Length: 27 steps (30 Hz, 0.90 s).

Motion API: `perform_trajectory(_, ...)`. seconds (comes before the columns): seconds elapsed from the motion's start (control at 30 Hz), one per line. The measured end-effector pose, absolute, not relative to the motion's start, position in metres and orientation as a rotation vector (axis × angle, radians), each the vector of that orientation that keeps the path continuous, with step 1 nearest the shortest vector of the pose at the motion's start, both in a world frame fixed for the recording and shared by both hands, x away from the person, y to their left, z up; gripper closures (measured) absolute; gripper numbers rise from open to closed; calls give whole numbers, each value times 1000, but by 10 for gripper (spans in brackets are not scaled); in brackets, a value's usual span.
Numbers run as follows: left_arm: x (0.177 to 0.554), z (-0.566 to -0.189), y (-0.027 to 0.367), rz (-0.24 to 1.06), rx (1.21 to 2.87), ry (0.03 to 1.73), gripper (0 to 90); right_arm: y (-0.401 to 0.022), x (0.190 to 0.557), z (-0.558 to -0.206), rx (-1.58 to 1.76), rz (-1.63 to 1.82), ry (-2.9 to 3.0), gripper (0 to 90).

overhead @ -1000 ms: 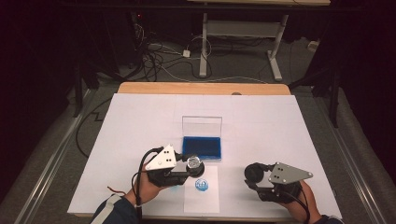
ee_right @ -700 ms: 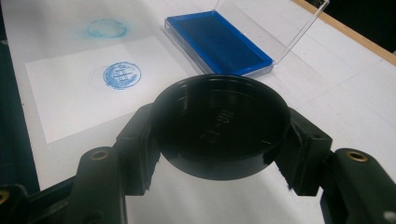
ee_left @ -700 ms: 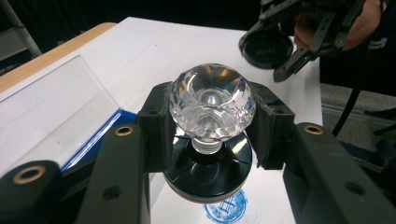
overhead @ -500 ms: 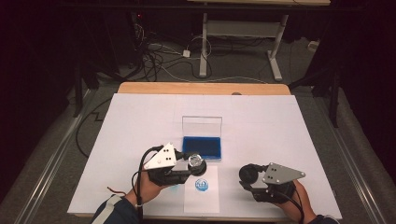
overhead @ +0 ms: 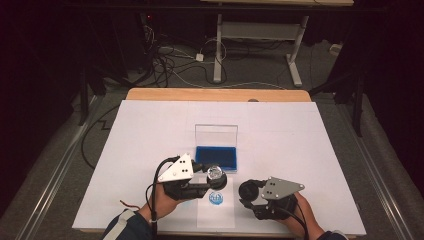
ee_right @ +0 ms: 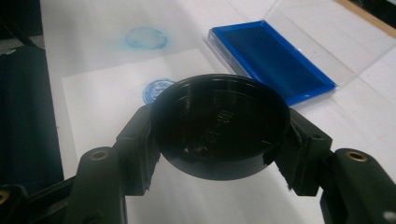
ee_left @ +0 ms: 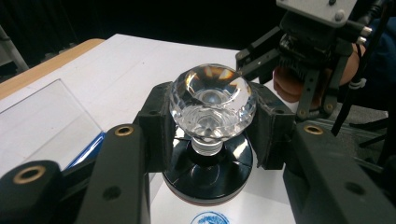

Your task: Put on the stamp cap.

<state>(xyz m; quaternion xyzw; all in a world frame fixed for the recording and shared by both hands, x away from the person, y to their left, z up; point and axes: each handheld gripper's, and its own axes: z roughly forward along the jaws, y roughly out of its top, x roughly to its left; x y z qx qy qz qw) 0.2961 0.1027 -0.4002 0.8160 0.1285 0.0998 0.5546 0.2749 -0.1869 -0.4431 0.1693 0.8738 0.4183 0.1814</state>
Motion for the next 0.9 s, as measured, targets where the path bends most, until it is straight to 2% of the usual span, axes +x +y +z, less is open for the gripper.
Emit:
perform_trajectory(0.43, 296, -403, 86, 200, 1920, 280, 541, -155, 279, -449, 460, 1230, 2513, 386)
perform_trajectory(0.9, 294, -408, 81, 194, 1930, 273, 540, -143, 279, -445, 466, 1303, 2506, 386)
